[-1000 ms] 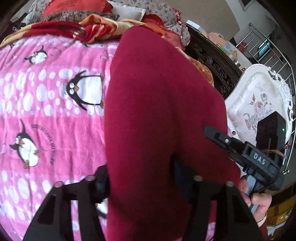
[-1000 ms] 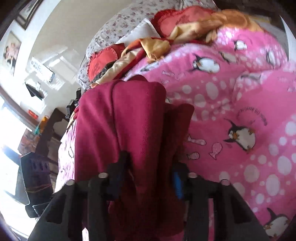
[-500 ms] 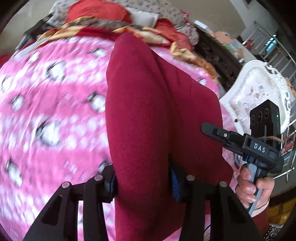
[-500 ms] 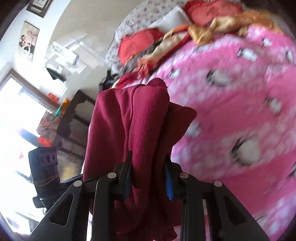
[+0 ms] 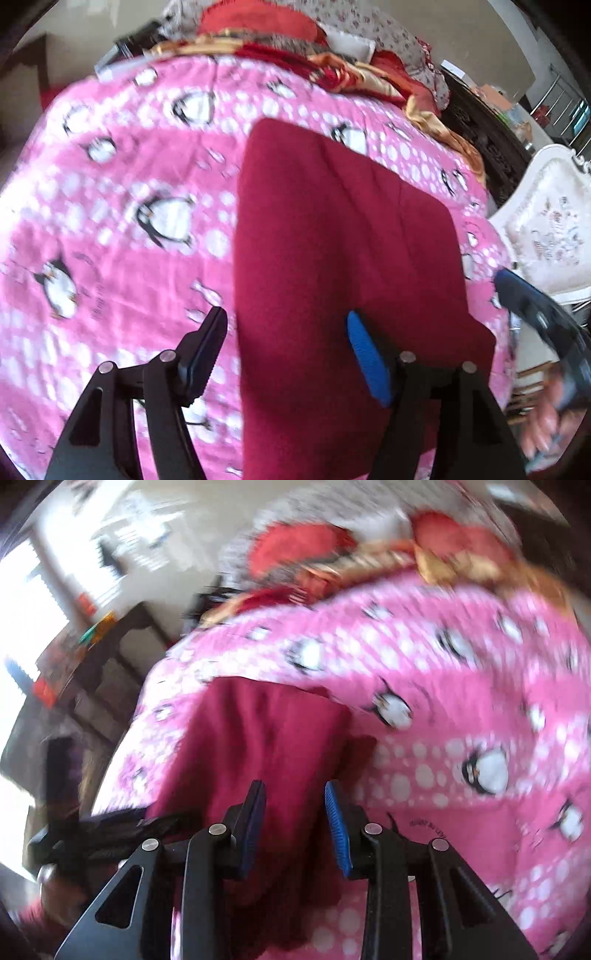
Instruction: Fold small clothes
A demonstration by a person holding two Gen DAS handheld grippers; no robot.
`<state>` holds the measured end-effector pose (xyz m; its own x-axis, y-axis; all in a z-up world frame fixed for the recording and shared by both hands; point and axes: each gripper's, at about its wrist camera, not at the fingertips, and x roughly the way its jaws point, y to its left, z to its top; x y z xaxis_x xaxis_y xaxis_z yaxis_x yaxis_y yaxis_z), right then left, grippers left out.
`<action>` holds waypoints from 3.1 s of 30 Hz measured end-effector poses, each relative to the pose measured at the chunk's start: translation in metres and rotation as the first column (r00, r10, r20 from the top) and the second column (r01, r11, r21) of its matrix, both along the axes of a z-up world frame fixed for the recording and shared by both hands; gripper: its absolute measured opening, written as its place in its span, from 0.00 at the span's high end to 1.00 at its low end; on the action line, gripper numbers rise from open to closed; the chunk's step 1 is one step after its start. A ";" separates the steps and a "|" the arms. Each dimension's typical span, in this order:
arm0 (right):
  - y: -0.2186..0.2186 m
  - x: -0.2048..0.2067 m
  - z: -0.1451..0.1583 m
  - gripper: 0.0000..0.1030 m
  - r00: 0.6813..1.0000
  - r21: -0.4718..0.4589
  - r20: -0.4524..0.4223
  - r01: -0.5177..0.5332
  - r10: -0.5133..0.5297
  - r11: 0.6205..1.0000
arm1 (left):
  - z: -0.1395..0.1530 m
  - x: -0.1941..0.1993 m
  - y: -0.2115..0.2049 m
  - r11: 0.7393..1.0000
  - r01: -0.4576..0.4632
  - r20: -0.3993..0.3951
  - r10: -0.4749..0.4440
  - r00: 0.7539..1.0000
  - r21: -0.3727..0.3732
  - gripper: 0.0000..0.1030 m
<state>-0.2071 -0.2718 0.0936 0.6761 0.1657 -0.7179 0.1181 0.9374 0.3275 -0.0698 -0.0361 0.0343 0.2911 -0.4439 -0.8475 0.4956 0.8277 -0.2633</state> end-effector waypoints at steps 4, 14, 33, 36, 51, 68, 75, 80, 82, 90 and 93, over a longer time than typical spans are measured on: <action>0.034 -0.004 0.002 0.96 0.998 -0.069 0.012 -0.068 0.069 0.995 | 0.005 -0.002 0.000 0.999 -0.023 0.074 0.021 0.997 0.031 0.30; 0.030 -0.021 -0.057 0.98 0.988 -0.130 -0.153 0.009 -0.029 0.991 | 0.018 -0.018 0.009 0.997 -0.043 0.168 0.033 0.985 0.057 0.29; 0.046 -0.049 0.007 0.98 0.998 -0.116 0.019 0.058 -0.056 0.991 | 0.042 -0.047 0.025 0.996 -0.074 0.268 0.058 0.962 0.050 0.26; 0.053 -0.033 0.001 0.98 0.998 -0.146 0.002 0.065 -0.065 0.987 | 0.043 -0.051 0.027 0.995 -0.081 0.282 0.062 0.958 0.055 0.26; 0.042 -0.021 -0.041 0.98 0.988 -0.150 -0.103 0.096 -0.112 0.984 | 0.055 -0.060 0.039 0.993 -0.112 0.324 0.094 0.941 0.037 0.26; 0.055 -0.049 0.021 0.87 0.991 -0.165 0.045 0.132 -0.126 0.978 | 0.075 -0.068 0.030 0.997 -0.074 0.373 0.060 0.926 0.024 0.26; 0.058 -0.050 0.023 0.87 0.991 -0.164 0.048 0.134 -0.128 0.977 | 0.075 -0.067 0.033 0.997 -0.080 0.367 0.067 0.928 0.018 0.26; 0.062 -0.049 0.024 0.87 0.991 -0.159 0.048 0.127 -0.121 0.979 | 0.077 -0.070 0.031 0.997 -0.071 0.375 0.059 0.925 0.018 0.26; 0.065 -0.049 0.024 0.86 0.992 -0.166 0.050 0.124 -0.117 0.978 | 0.078 -0.071 0.031 0.997 -0.070 0.376 0.060 0.925 0.013 0.26; 0.067 -0.049 0.024 0.86 0.992 -0.161 0.050 0.118 -0.112 0.980 | 0.080 -0.071 0.031 0.997 -0.071 0.379 0.063 0.923 0.009 0.26; 0.067 -0.049 0.024 0.86 0.993 -0.165 0.046 0.119 -0.112 0.979 | 0.080 -0.072 0.031 0.997 -0.070 0.379 0.062 0.923 0.008 0.26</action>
